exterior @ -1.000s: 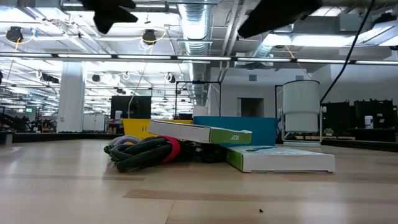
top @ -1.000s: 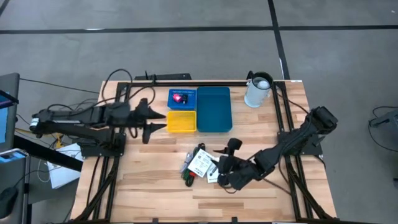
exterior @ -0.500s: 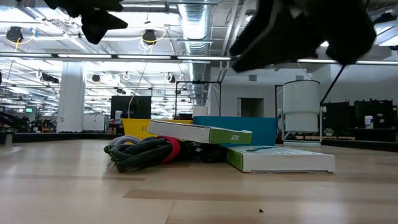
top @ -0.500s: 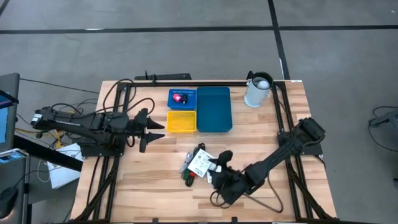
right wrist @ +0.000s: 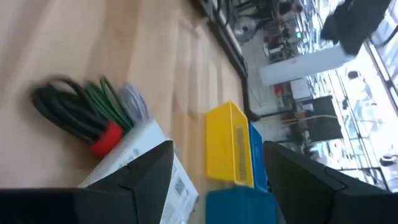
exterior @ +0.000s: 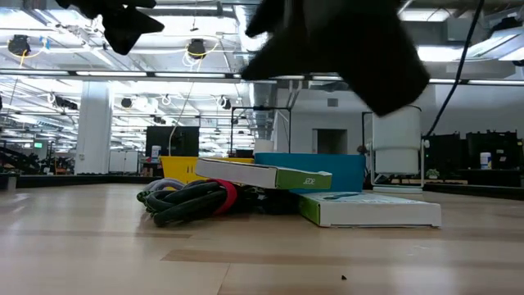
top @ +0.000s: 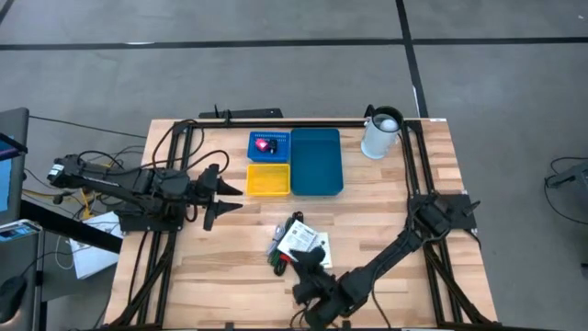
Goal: Pick and place items into bin
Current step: Put the left SD card reader box into the blue bin
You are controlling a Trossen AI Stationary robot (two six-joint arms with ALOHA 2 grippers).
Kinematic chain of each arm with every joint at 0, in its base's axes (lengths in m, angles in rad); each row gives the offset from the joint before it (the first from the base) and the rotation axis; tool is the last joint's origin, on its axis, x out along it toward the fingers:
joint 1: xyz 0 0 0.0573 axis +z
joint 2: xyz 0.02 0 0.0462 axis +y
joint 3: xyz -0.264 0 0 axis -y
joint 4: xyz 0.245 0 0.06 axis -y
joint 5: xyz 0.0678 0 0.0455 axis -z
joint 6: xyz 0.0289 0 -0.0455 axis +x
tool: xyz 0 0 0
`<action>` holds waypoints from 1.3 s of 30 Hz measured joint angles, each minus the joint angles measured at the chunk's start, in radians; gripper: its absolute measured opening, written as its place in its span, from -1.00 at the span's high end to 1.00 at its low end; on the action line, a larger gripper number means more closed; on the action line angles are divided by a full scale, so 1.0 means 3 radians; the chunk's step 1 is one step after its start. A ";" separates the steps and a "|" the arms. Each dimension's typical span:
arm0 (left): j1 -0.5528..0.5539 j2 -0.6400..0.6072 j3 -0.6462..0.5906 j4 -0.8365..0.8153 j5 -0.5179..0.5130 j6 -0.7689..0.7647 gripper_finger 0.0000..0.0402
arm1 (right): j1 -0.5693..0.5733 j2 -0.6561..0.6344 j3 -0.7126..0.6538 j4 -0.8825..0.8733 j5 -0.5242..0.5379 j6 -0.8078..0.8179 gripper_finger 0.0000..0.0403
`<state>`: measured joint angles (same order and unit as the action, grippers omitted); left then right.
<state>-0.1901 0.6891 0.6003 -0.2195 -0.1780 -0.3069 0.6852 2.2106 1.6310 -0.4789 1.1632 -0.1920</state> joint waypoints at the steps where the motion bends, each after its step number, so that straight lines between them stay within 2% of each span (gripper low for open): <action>1: -0.0007 0.0000 0.0000 0.0000 0.0001 0.0001 0.12 | 0.0023 0.0043 0.0098 -0.0057 -0.0002 0.0001 -0.21; 5: -0.0050 0.0000 0.0000 -0.0001 0.0001 0.0003 0.12 | 0.0107 0.0183 0.0451 -0.0428 -0.0003 0.0167 -0.21; 9: -0.0085 0.0000 0.0000 0.0000 -0.0054 0.0012 0.12 | 0.0150 0.0241 0.0620 -0.1094 -0.0119 0.0893 -0.21; 13: -0.0088 0.0000 0.0000 0.0000 -0.0065 0.0017 0.12 | 0.0148 0.0233 0.0628 -0.1488 -0.0466 0.1555 -0.21; 18: -0.0087 0.0000 0.0000 0.0000 -0.0112 0.0017 0.12 | 0.0110 0.0233 0.0628 -0.1624 -0.1007 0.1877 -0.21; 21: -0.0087 0.0000 0.0000 0.0000 -0.0146 0.0020 0.12 | 0.0085 0.0233 0.0628 -0.1622 -0.1275 0.1896 -0.21; 25: -0.0087 0.0000 0.0000 0.0000 -0.0146 0.0035 0.12 | 0.0068 0.0233 0.0627 -0.1684 -0.1363 0.1864 -0.21; 32: -0.0087 0.0000 0.0000 -0.0002 -0.0146 0.0045 0.12 | 0.0000 0.0246 0.0597 -0.1647 -0.1356 0.1656 -0.21; 39: -0.0088 0.0000 0.0001 -0.0060 -0.0145 0.0040 0.12 | -0.0004 0.0593 0.0637 -0.1448 -0.1194 0.1227 -0.21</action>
<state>-0.2165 0.6891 0.6006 -0.2377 -0.2214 -0.2949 0.6839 2.3885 1.8221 -0.9133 0.8050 0.1761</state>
